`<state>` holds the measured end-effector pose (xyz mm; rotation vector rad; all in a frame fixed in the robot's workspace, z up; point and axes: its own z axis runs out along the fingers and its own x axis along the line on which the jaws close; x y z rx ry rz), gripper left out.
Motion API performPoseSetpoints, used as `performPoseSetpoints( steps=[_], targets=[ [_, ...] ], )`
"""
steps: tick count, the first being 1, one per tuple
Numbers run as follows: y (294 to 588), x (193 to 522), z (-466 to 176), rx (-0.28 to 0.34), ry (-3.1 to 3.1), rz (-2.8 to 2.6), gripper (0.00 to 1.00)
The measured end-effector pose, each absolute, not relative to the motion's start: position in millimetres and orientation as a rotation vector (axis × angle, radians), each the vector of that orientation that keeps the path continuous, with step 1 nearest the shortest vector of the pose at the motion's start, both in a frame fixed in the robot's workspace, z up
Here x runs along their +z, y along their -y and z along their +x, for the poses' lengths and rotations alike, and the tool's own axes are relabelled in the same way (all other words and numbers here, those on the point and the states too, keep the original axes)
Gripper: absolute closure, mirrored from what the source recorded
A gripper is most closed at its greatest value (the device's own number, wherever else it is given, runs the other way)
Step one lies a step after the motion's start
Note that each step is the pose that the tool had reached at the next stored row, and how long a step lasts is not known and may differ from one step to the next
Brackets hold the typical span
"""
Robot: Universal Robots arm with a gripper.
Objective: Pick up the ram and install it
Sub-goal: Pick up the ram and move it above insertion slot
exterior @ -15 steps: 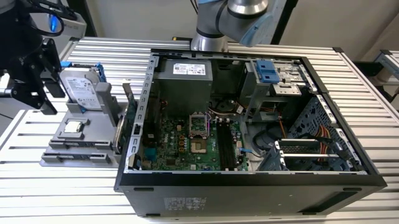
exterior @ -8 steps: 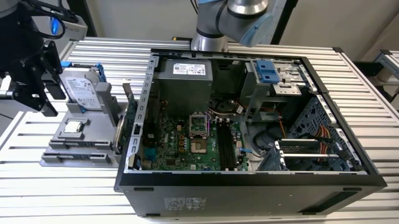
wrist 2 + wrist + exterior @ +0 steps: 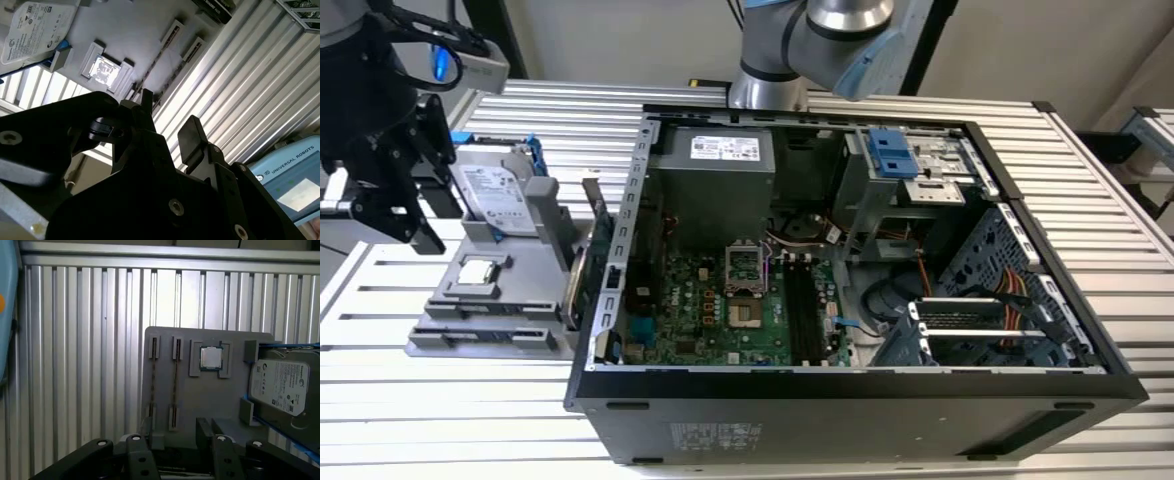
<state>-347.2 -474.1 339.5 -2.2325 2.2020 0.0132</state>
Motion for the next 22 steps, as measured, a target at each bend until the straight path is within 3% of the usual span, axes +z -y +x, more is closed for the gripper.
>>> performPoseSetpoints(
  steps=[22],
  targets=[
    [474,325,-347,-0.008,-2.211,-2.242,0.00]
  ],
)
